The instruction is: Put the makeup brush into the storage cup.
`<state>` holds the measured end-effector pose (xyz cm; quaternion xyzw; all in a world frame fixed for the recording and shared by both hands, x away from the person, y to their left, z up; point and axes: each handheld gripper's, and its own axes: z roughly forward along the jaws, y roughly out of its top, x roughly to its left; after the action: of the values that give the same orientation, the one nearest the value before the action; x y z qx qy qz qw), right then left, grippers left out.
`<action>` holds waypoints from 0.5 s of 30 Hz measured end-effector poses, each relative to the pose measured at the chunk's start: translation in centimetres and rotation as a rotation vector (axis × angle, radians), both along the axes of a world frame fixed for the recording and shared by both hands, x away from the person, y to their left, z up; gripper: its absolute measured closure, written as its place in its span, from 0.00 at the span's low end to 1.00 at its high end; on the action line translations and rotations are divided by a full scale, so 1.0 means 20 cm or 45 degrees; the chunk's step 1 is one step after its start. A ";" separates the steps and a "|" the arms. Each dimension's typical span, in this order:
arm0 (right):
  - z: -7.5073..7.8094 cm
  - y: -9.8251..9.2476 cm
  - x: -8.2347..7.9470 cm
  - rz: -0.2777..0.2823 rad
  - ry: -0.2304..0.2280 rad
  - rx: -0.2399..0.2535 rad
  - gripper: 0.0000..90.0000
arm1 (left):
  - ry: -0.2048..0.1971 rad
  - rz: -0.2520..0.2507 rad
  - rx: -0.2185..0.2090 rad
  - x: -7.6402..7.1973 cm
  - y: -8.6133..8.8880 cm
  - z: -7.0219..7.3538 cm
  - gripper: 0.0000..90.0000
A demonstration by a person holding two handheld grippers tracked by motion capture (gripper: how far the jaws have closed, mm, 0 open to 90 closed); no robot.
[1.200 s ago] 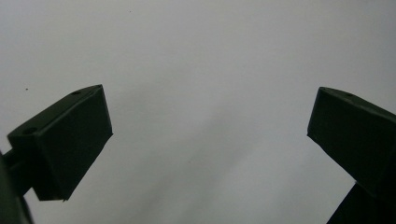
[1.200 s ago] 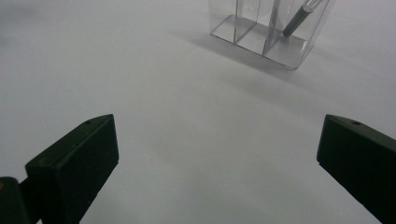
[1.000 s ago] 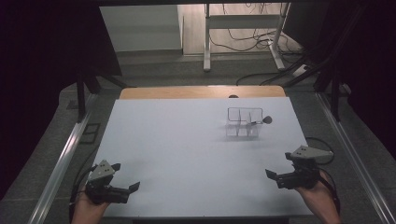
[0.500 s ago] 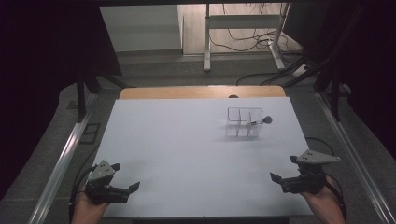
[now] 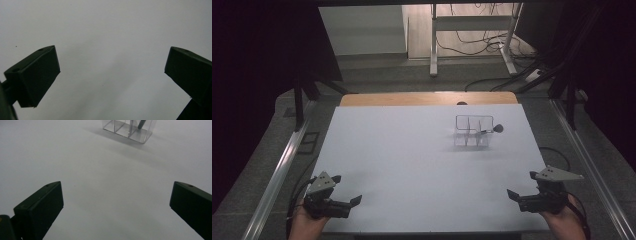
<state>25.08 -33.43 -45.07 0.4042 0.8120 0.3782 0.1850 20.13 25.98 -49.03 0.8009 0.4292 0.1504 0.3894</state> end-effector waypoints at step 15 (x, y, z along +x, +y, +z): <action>-0.01 -0.05 -0.05 -0.030 0.005 -0.021 0.00 | 0.001 0.002 -0.008 0.00 0.00 0.00 0.00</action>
<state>24.01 -34.35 -45.30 0.4130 0.8107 0.3684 0.1910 20.10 25.99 -49.06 0.7994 0.4305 0.1490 0.3916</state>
